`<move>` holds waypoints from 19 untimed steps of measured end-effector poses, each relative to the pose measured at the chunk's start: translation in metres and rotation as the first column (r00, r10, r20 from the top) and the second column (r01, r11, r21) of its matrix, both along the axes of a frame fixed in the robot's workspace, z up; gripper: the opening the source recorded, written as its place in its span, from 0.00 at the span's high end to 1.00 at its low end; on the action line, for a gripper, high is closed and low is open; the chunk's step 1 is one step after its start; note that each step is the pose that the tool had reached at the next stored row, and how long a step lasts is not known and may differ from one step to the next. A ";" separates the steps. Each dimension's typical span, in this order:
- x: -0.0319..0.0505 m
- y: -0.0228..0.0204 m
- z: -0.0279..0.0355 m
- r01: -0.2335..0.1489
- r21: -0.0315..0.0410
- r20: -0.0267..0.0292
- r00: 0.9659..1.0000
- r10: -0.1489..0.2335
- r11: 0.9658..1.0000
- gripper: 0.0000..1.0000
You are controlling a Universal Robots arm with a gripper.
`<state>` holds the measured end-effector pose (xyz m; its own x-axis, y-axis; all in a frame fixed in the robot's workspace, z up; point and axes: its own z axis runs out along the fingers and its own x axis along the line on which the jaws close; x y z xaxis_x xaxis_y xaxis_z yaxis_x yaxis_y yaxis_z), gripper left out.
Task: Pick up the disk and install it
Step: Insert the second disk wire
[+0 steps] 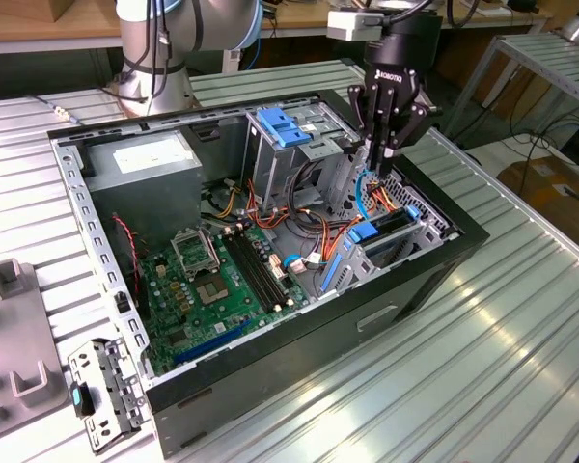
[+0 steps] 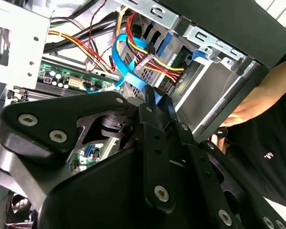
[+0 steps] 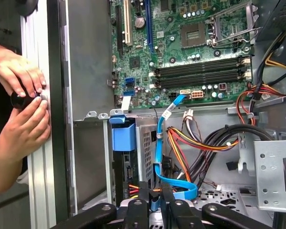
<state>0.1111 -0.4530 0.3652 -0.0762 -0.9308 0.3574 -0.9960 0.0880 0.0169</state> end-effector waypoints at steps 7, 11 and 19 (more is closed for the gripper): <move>0.0002 0.0002 -0.0023 0.000 -0.010 0.000 1.000 0.000 1.000 0.84; 0.0002 0.0000 -0.0024 0.000 -0.009 0.000 1.000 0.000 1.000 0.84; -0.0110 -0.0009 -0.0027 -0.006 -0.009 0.002 1.000 0.006 1.000 0.84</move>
<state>0.1001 -0.4539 0.3626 -0.0717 -0.9278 0.3661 -0.9965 0.0825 0.0140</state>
